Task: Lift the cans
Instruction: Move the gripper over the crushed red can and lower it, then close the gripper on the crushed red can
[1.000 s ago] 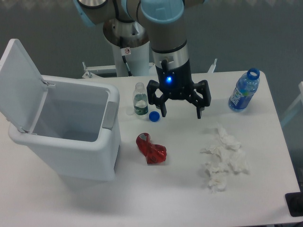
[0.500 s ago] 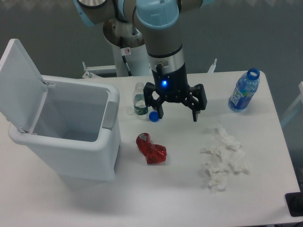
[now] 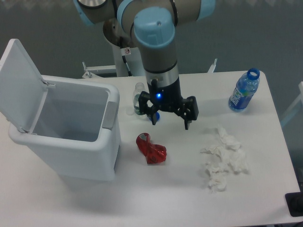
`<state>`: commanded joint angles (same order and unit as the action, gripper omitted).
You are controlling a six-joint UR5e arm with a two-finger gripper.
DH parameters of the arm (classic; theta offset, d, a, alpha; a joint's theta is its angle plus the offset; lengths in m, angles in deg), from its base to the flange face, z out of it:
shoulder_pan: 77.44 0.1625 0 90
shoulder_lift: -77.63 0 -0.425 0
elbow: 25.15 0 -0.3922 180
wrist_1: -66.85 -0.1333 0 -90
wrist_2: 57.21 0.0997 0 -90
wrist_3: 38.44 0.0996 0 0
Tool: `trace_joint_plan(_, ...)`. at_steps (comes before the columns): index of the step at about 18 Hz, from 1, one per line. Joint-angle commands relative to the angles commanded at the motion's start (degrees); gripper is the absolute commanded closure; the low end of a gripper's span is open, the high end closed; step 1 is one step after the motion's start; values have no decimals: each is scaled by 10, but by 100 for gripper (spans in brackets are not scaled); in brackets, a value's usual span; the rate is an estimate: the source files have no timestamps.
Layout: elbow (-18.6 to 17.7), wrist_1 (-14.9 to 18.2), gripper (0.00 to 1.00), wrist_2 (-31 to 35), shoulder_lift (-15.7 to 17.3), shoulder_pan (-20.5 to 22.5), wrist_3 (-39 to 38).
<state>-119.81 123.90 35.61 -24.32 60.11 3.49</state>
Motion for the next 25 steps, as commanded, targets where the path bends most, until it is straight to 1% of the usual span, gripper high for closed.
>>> trace_joint_plan(2,-3,-16,0,1,-9,-9,1)
trace_joint_plan(3,-4,-19,0,1,-12,-10,0)
trace_joint_plan(9,-2,-17,0,1,-23,-11,-28)
trace_joint_plan(20,2,-15,0,-2,-54,-18,-38)
trace_joint_plan(22,-3,-14,0,-1,-55,-18,-40)
trace_joint_plan(25,-11,-13,0,-1,-56,-18,-74)
